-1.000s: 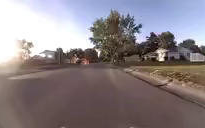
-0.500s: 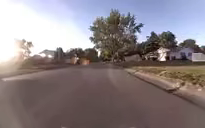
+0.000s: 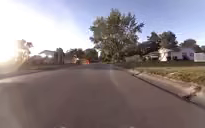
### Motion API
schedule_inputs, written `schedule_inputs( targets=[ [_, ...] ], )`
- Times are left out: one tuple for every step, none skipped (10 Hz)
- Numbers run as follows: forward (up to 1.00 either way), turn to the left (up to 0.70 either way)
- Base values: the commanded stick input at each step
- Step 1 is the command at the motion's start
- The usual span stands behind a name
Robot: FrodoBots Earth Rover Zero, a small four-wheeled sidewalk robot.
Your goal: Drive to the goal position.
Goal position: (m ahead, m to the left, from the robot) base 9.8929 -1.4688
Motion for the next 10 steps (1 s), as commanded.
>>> schedule_inputs(
  targets=[
    [1.00, 0.00],
    [1.00, 0.00],
    [1.00, 0.00],
    [1.00, 0.00],
    [1.00, 0.00],
    [1.00, 0.00],
    [1.00, 0.00],
    [1.00, 0.00],
    [1.00, 0.00],
    [1.00, 0.00]
  ],
)
